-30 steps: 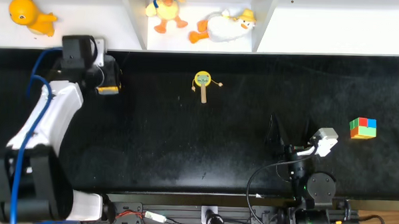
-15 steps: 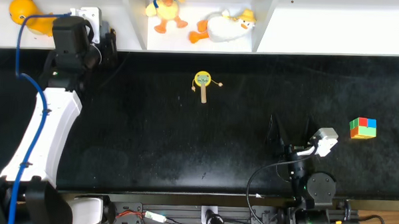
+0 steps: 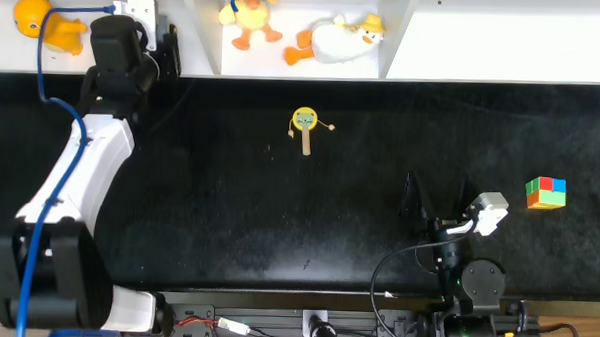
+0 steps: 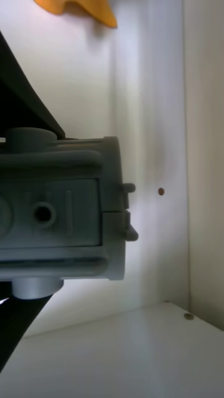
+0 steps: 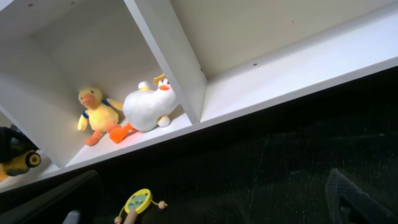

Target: Store Toys

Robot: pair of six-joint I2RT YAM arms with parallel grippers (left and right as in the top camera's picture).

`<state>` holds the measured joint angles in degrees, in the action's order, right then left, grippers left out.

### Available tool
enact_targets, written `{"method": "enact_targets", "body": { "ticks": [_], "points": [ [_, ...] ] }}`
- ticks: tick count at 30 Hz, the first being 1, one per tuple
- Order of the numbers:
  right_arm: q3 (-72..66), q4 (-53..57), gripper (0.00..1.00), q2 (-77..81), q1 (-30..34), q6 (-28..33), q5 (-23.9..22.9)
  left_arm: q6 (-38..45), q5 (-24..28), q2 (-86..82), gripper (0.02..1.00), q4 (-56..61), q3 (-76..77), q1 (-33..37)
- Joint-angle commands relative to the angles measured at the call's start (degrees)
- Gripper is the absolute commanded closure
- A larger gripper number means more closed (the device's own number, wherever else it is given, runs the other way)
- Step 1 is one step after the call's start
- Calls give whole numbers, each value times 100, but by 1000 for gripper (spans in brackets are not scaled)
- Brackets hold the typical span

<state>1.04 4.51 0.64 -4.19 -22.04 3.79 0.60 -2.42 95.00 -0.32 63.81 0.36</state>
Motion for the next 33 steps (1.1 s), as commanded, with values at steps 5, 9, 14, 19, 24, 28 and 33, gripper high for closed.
{"method": "enact_targets", "body": {
  "ticks": [5, 9, 14, 19, 24, 28, 33],
  "points": [
    [-76, -33, 5, -42, -31, 39, -48, 111, -68, 505, 882, 636, 107, 0],
    [-79, -35, 5, -42, -31, 39, -48, 114, -68, 678, 853, 894, 107, 0],
    [-76, -33, 5, -42, -31, 39, -46, 111, -68, 721, 586, 905, 107, 0],
    [-76, -35, 5, -42, -31, 39, -48, 111, -74, 686, 185, 905, 109, 0],
    [-76, -35, 5, -42, -31, 39, -46, 111, -144, 402, 18, 890, 109, 0],
    [-76, -35, 5, -42, -31, 39, -46, 114, -238, 2, 18, 621, 109, 0],
    [-76, -33, 7, -42, -31, 39, -46, 111, -234, -719, 23, -343, 109, -13]
  ]
}}
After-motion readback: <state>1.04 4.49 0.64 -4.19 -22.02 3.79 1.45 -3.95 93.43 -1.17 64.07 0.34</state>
